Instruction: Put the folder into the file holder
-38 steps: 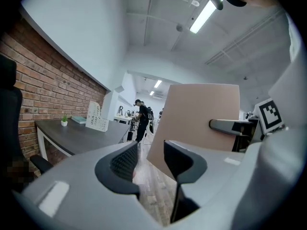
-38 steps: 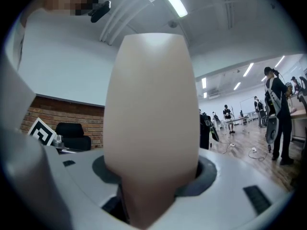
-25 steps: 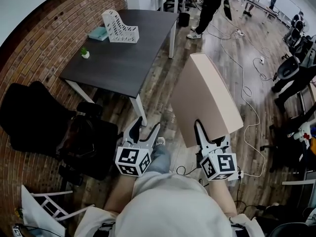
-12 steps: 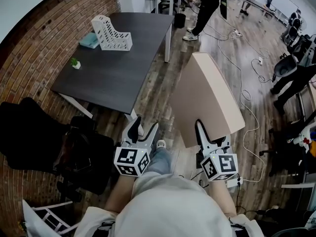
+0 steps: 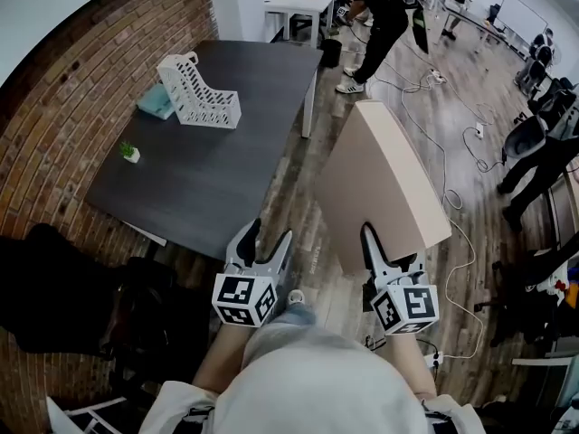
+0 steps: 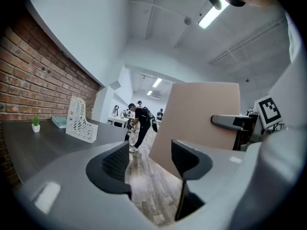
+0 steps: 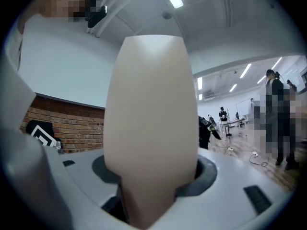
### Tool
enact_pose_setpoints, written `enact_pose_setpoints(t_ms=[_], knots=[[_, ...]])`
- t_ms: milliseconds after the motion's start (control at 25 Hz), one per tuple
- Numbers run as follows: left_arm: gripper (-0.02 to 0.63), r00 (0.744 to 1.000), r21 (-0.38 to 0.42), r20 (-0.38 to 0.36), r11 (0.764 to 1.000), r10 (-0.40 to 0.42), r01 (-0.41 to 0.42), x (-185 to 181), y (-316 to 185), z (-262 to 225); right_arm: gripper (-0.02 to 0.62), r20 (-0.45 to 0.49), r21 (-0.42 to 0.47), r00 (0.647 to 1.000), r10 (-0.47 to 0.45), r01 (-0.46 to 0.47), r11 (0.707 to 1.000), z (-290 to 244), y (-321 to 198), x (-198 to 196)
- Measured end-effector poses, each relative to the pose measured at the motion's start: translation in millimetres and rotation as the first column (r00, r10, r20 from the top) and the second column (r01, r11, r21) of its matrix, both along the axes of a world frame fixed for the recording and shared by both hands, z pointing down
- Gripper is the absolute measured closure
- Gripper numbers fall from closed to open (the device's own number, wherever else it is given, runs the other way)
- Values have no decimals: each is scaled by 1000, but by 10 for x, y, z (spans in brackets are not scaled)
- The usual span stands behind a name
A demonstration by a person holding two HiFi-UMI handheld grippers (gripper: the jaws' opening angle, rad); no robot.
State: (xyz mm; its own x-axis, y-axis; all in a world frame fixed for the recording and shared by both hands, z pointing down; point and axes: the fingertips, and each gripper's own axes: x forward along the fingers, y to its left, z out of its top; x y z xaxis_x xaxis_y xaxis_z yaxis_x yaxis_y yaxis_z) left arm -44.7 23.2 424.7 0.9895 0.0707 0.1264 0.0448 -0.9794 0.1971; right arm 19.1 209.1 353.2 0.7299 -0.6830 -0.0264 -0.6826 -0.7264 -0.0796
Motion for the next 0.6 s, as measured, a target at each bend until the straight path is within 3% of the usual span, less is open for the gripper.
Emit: enact_pose_setpoints(t_ms=[280, 600], knots=[[331, 1000, 7, -4, 1000, -18, 18, 607, -452, -19, 319, -13, -2, 1000, -7, 7, 1000, -55, -444, 643], [331, 998, 11, 11, 998, -55, 55, 1021, -920, 15, 319, -16, 3, 999, -43, 43, 999, -87, -914, 1119]])
